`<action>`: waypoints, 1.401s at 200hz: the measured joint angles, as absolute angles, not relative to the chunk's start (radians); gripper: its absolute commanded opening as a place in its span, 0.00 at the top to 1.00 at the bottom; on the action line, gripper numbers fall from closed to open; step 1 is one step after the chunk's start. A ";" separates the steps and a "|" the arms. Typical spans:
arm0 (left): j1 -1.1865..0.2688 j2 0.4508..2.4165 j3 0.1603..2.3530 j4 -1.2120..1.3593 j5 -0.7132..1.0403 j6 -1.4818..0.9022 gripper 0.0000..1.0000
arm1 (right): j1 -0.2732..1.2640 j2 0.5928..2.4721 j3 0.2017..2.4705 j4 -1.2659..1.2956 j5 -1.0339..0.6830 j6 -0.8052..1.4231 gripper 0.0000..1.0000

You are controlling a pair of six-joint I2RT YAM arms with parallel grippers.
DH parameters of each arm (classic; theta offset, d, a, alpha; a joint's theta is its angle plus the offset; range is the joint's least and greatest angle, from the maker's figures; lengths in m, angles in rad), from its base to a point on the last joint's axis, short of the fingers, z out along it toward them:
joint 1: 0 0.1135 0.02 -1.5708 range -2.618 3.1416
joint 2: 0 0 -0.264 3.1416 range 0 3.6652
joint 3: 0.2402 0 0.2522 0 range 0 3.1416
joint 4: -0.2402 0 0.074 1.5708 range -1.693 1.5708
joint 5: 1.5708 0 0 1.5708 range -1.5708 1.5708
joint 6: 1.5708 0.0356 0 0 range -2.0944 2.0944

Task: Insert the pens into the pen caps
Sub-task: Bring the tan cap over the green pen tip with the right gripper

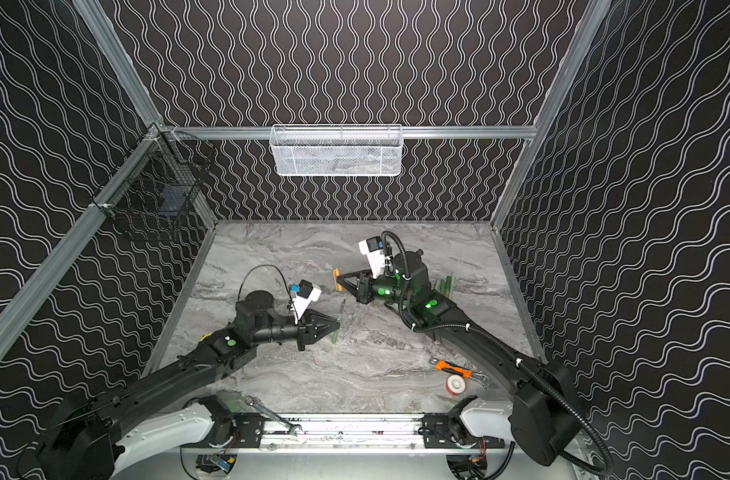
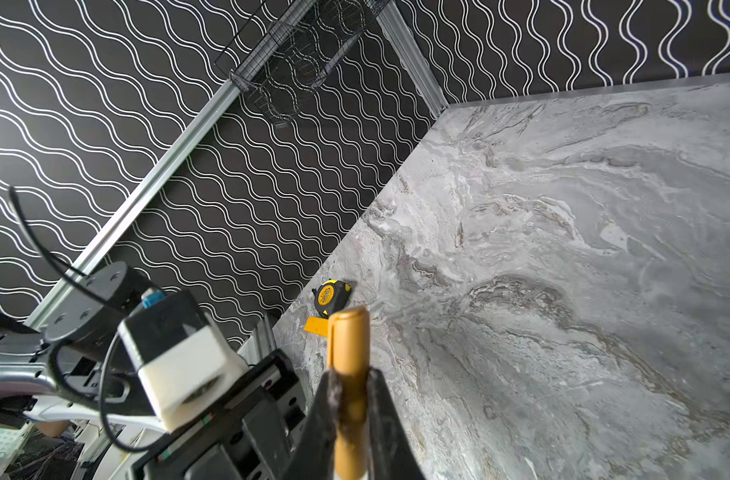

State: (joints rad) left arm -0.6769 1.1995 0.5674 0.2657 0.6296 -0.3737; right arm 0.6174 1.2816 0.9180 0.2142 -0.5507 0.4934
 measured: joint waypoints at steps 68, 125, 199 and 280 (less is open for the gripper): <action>-0.656 1.189 0.567 0.278 0.636 -0.389 0.87 | 0.628 1.269 0.915 0.216 -0.547 0.497 0.89; -0.651 1.183 0.564 0.278 0.635 -0.389 0.87 | 0.633 1.258 0.921 0.219 -0.547 0.496 0.89; -0.630 1.154 0.562 0.276 0.632 -0.389 0.88 | 0.648 1.257 0.923 0.222 -0.551 0.496 0.89; -0.615 1.132 0.561 0.289 0.640 -0.389 0.87 | 0.675 1.247 0.922 0.230 -0.533 0.498 0.89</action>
